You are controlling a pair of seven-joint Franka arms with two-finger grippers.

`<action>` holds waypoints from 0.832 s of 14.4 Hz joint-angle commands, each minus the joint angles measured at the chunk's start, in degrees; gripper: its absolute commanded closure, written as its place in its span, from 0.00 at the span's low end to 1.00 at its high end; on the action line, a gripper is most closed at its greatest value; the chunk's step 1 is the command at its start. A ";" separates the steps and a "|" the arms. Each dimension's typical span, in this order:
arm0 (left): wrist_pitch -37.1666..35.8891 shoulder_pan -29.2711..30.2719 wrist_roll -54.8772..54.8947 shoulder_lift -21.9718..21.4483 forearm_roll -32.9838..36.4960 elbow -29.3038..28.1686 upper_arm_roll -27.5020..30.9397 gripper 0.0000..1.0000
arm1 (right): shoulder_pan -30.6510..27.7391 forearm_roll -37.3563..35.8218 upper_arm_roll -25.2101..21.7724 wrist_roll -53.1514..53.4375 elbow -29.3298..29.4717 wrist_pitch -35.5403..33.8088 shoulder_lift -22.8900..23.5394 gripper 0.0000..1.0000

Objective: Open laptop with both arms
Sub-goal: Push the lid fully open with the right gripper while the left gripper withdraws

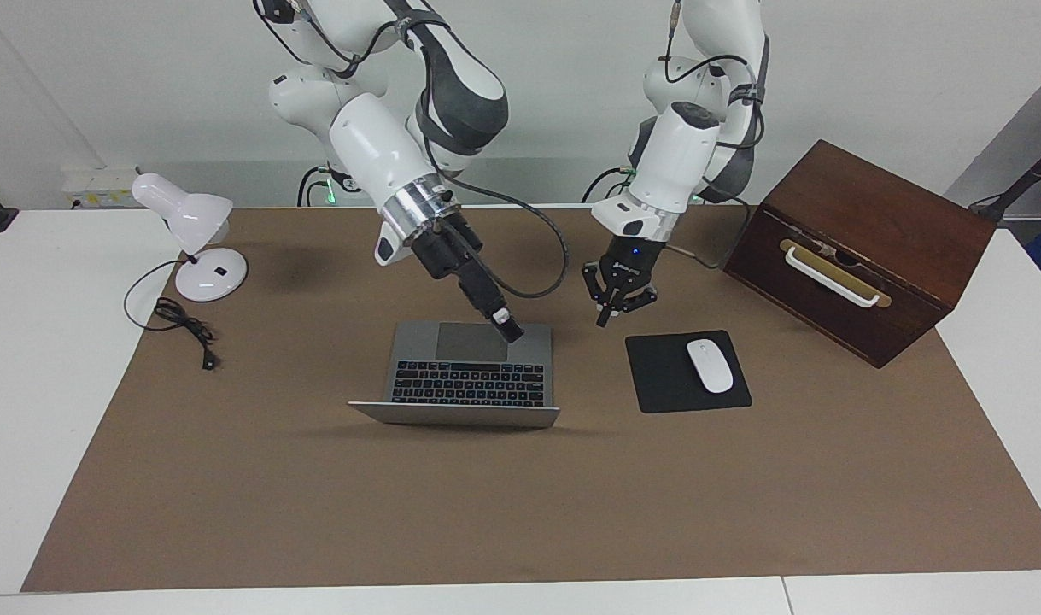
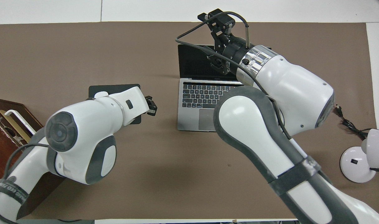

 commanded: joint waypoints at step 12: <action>-28.08 22.97 1.05 -11.17 5.36 5.75 -0.43 0.00 | -9.98 -31.64 0.36 -18.19 -0.82 -37.09 -5.53 0.00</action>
